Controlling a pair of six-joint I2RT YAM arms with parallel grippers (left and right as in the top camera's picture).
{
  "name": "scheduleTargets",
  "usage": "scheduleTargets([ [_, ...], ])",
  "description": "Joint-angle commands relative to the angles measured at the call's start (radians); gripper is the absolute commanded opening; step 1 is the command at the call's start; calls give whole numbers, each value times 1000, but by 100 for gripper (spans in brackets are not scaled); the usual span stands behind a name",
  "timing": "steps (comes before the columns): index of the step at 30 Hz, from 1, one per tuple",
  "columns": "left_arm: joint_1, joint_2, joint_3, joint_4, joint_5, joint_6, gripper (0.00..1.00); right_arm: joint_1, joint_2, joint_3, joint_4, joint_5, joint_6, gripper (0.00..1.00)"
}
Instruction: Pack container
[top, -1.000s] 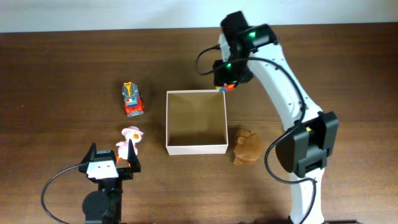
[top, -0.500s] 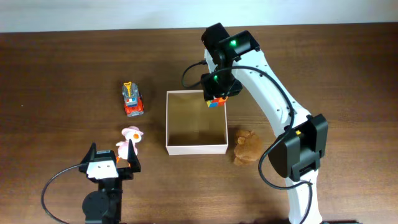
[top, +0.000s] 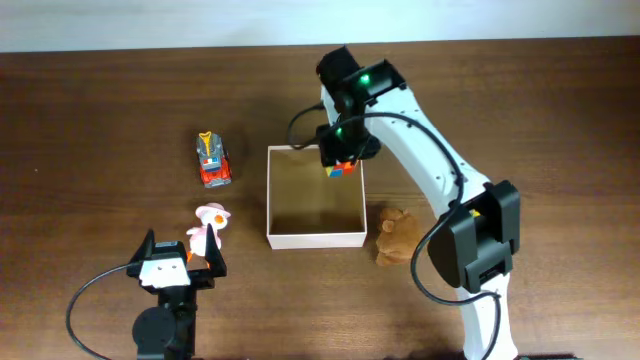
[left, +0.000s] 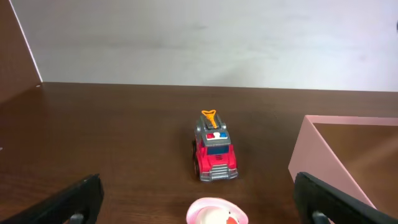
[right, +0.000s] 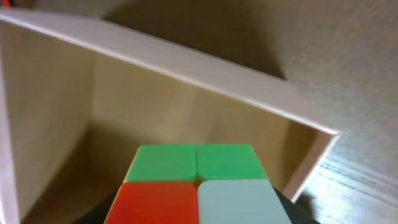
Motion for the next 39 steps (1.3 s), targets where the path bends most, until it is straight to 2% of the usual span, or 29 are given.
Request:
scheduleTargets([
  [1,6,-9,-7,2,10,15,99,7,6,-16,9,2,13,52],
  [24,6,-9,-7,2,10,15,99,7,7,-113,103,36,12,53],
  [25,6,-9,-7,2,10,15,99,7,7,-113,102,36,12,53],
  [27,6,-9,-7,2,10,15,99,7,7,-113,102,36,12,64],
  [28,6,-9,-7,2,10,15,99,7,7,-113,102,36,12,66],
  [39,6,-9,-7,2,10,15,99,7,7,-111,106,32,11,67],
])
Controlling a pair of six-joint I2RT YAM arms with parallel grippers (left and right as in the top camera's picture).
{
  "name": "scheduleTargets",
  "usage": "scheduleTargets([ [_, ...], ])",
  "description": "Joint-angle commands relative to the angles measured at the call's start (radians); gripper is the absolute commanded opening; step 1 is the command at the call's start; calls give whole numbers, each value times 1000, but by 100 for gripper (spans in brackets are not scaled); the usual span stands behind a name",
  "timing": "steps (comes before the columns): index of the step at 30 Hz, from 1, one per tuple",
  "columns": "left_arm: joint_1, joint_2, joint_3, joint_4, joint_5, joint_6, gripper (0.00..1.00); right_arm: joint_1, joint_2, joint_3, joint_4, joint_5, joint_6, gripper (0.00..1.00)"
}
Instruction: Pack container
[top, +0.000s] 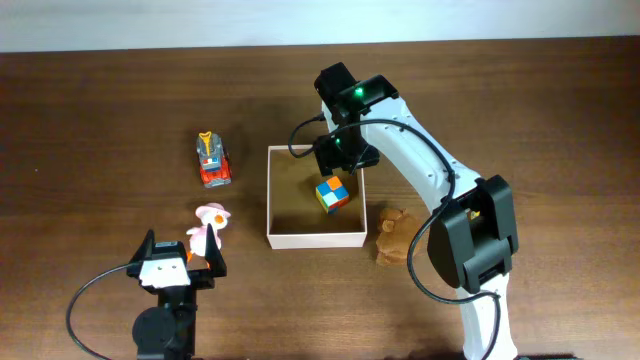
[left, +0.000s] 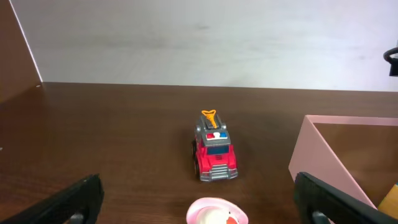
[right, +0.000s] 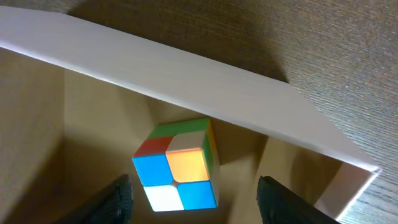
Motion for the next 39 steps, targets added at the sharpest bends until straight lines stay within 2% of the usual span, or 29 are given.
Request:
scheduleTargets([
  [1,6,-9,-7,3,10,15,99,6,5,2,5,-3,-7,66],
  [6,6,-9,-7,3,10,15,99,7,5,24,-14,-125,-113,56],
  [9,6,-9,-7,3,10,15,99,10,3,58,-53,-154,-170,44],
  [10,6,-9,-7,3,10,15,99,12,3,74,-71,-155,-190,43],
  [17,6,-9,-7,3,10,15,99,47,3,135,-232,-211,-481,44],
  [21,6,-9,-7,3,10,15,99,80,3,130,-262,-211,-566,48],
  [24,6,-9,-7,3,10,15,99,105,4,129,-249,-209,-588,47],
  [28,6,-9,-7,3,10,15,99,118,4,124,-200,-199,-587,35],
  [33,6,-9,-7,3,10,15,99,105,5,113,-159,-192,-586,35],
  [39,6,-9,-7,3,10,15,99,103,5,62,-122,-192,-568,25],
])
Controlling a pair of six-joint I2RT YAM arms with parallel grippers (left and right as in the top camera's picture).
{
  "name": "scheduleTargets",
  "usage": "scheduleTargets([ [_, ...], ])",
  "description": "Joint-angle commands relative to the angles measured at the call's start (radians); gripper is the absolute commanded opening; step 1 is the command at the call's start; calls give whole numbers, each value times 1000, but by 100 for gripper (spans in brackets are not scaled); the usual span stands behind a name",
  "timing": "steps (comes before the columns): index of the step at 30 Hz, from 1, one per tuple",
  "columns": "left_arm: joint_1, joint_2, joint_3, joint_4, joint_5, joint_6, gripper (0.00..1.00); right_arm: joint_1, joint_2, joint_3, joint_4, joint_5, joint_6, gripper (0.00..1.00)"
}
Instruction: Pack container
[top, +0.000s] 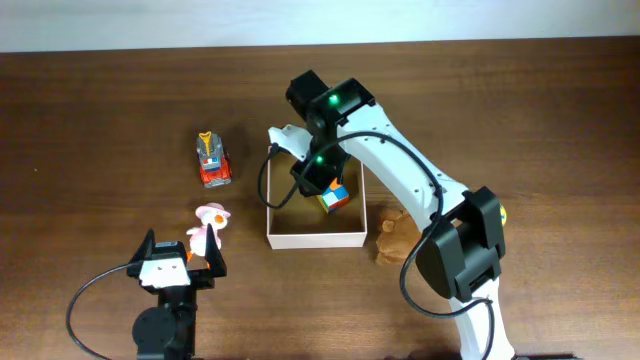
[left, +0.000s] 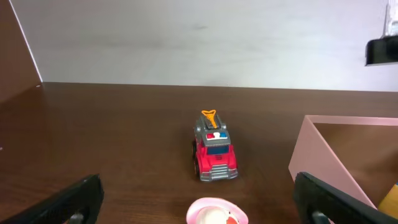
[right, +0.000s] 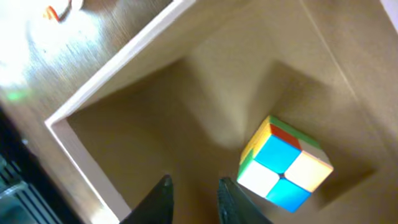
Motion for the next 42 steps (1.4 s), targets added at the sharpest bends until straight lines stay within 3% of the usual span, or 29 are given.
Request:
scheduleTargets([
  [1,6,-9,-7,2,10,15,99,-3,5,-42,29,-8,0,24],
  [10,6,-9,-7,2,10,15,99,-3,5,-140,145,-14,58,22],
  [27,6,-9,-7,2,10,15,99,-5,5,-267,175,-49,61,20],
  [42,6,-9,-7,2,10,15,99,-5,5,-267,195,152,76,20],
])
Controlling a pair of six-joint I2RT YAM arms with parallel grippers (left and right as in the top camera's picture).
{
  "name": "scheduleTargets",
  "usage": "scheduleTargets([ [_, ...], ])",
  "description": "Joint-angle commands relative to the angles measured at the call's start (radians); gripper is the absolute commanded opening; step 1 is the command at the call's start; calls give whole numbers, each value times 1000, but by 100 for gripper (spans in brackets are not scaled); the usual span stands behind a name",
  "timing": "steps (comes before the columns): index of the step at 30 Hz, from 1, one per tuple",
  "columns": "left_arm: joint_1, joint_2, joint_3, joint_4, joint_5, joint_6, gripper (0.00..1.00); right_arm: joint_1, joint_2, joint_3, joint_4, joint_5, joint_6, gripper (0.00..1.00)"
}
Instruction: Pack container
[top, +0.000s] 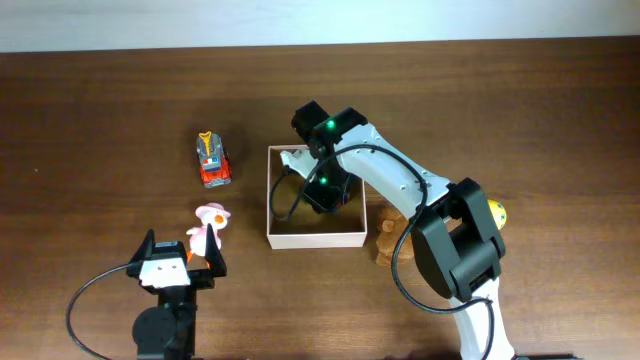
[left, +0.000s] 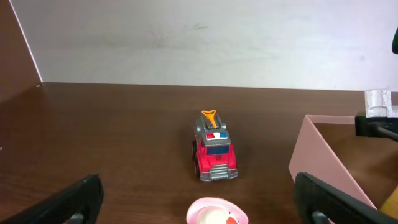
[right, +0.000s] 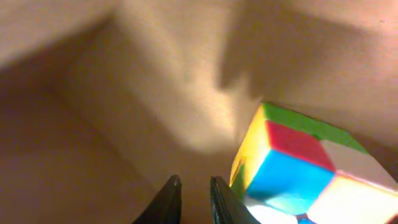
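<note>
The pale open box (top: 315, 238) stands mid-table. Inside it lies a multicoloured cube (right: 298, 171), loose on the floor. My right gripper (right: 193, 202) is down in the box just left of the cube, its fingers shut together on nothing. In the overhead view the right gripper (top: 325, 192) covers the cube. My left gripper (left: 200, 204) is open near the front edge, with a white toy bird in a pink hat (left: 216, 213) between its fingers (left: 71, 199), untouched. A red fire truck (left: 214, 155) sits beyond it.
A brown teddy bear (top: 395, 235) lies against the box's right side. A yellow object (top: 497, 212) shows by the right arm's elbow. The fire truck (top: 212, 160) and bird (top: 209, 225) are left of the box, with the left gripper (top: 180, 262) below them.
My right gripper has gone lower into the box and now sits close beside the cube. The cube, truck, bird and left arm have not moved.
First my right gripper held the cube over the box's back right corner. Then the cube lay in the box and the gripper stood open above it. Later the fingers were close together over the box's middle, and now they are low beside the cube.
</note>
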Motion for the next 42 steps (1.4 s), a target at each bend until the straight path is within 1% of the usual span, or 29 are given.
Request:
scheduleTargets([
  [1,6,-9,-7,3,10,16,99,-4,5,-6,12,90,32,20],
  [4,6,-9,-7,3,10,16,99,-5,5,-6,29,140,54,20],
  [10,6,-9,-7,3,10,16,99,-13,5,-5,61,142,57,20],
  [18,6,-9,-7,3,10,16,99,-35,5,-4,114,167,107,21],
  [22,6,-9,-7,3,10,16,99,-51,5,0,118,168,108,21],
  [25,6,-9,-7,3,10,16,99,-66,5,2,118,206,141,21],
  [32,6,-9,-7,3,10,16,99,-83,5,2,133,216,140,22],
  [42,6,-9,-7,3,10,16,99,-73,5,95,172,218,154,22],
])
